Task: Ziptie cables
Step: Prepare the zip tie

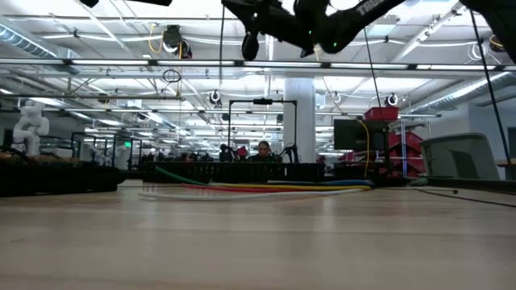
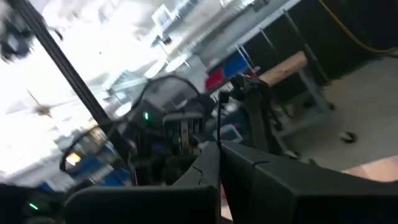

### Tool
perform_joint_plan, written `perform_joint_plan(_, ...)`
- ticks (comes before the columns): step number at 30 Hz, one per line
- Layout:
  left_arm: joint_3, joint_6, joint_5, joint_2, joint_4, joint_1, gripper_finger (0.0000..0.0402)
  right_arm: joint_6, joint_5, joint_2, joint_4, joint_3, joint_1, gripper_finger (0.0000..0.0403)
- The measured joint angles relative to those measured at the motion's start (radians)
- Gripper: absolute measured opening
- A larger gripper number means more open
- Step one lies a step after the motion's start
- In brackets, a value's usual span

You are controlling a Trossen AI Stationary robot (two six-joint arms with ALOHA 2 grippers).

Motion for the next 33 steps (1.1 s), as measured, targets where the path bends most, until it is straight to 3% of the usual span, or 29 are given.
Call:
perform_joint_plan(3,-0.006,-0.066,0.021,0.010,0.004,0.035,0.0043,-0.118,0.029,-0.040,-0.090,0.000,0.033,0.0000)
perform_joint_plan(5,-0.020,-0.152,0.092,0.027,0.000,0.071,0.0043,-0.150,0.059,-0.054,-0.101,0.000,0.054,0.0000)
perform_joint_plan(7,-0.028,-0.136,0.147,0.055,-0.026,0.091,0.0043,-0.153,0.073,-0.061,-0.096,0.000,0.070,0.0000)
perform_joint_plan(11,-0.032,0.175,0.114,0.115,-0.102,0.092,0.0043,-0.130,0.080,-0.061,-0.099,0.000,0.087,0.0000)
perform_joint_plan(15,-0.030,0.613,0.075,0.153,-0.050,0.110,0.0043,-0.111,0.083,-0.061,-0.092,0.000,0.098,0.0000)
perform_joint_plan(17,-0.030,0.733,0.051,0.179,-0.024,0.114,0.0043,-0.084,0.082,-0.061,-0.090,0.000,0.099,0.0000)
perform_joint_plan(26,-0.028,0.978,0.032,0.206,0.047,0.071,0.0043,0.146,0.075,-0.056,-0.178,0.000,0.091,0.0000)
perform_joint_plan(33,-0.010,0.966,-0.002,0.202,0.087,-0.013,0.0043,0.316,0.092,0.017,-0.224,0.000,0.068,0.0000)
